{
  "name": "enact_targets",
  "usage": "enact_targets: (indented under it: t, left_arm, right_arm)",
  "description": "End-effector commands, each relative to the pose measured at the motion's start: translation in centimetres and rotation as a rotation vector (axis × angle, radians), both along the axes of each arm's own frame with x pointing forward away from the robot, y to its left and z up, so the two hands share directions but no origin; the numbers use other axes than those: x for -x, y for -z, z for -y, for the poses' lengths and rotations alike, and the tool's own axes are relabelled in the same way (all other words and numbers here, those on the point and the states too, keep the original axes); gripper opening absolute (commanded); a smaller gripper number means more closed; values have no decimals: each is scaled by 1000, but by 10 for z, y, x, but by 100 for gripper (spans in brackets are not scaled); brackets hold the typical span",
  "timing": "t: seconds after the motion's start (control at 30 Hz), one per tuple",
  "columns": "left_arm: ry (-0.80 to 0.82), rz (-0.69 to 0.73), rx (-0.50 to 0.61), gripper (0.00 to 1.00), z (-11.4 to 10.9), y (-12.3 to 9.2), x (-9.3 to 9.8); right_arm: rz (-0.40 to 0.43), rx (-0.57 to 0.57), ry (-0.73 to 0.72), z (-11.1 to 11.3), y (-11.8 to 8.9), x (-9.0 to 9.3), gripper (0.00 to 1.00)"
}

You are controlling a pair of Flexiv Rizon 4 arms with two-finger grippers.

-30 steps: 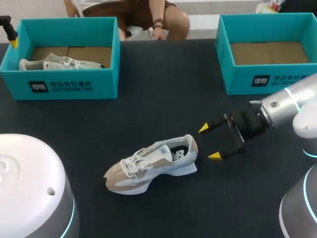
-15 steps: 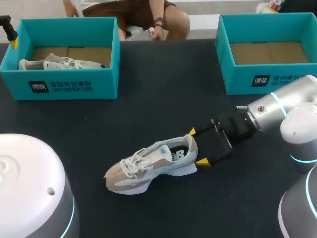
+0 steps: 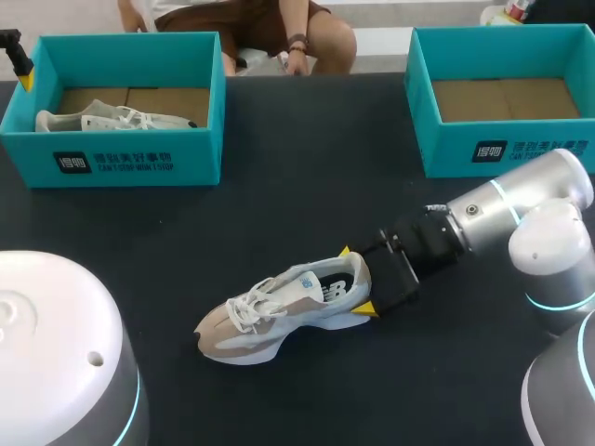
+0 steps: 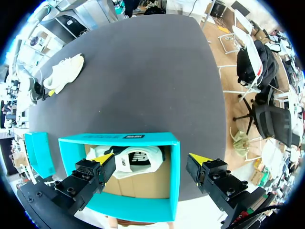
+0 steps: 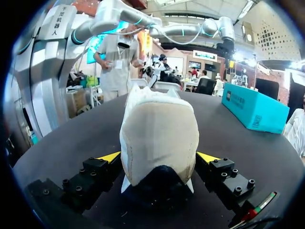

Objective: Take the shoe out of the shoebox, open the shoe tongue, remove and reinsert the insole, then place the shoe into the shoebox

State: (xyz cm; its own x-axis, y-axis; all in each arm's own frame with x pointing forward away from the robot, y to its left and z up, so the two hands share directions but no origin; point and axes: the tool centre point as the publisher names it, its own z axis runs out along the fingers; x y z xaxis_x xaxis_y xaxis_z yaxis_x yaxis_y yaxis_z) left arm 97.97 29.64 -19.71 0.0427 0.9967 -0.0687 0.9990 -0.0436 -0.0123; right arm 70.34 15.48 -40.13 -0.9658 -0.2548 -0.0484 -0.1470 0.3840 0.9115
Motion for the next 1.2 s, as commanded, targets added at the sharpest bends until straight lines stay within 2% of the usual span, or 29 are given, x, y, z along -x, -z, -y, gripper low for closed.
enact_targets:
  t: [0.03, 0.37, 0.4, 0.43, 0.47, 0.63, 0.83, 1.2]
  left_arm:
    - [1, 3, -3, 100, 0, 0, 1]
    - [1, 3, -3, 100, 0, 0, 1]
    - [1, 3, -3, 100, 0, 0, 1]
    - [1, 3, -3, 100, 0, 0, 1]
    - [1, 3, -3, 100, 0, 0, 1]
    - [1, 3, -3, 100, 0, 0, 1]
    - [1, 3, -3, 100, 0, 0, 1]
    - [1, 3, -3, 100, 0, 0, 1]
  right_arm:
    - [-8, -5, -4, -13, 9, -1, 100]
    - [-28, 0, -3, -19, 16, 1, 100]
    - [-28, 2, -1, -19, 16, 1, 53]
    - [-29, 5, 2, -18, 17, 2, 19]
    - [-29, 6, 2, -18, 17, 2, 0]
    - [-18, 22, 37, -14, 12, 4, 0]
    - [16, 11, 130, 2, 3, 4, 0]
    - [29, 37, 234, 30, 3, 11, 0]
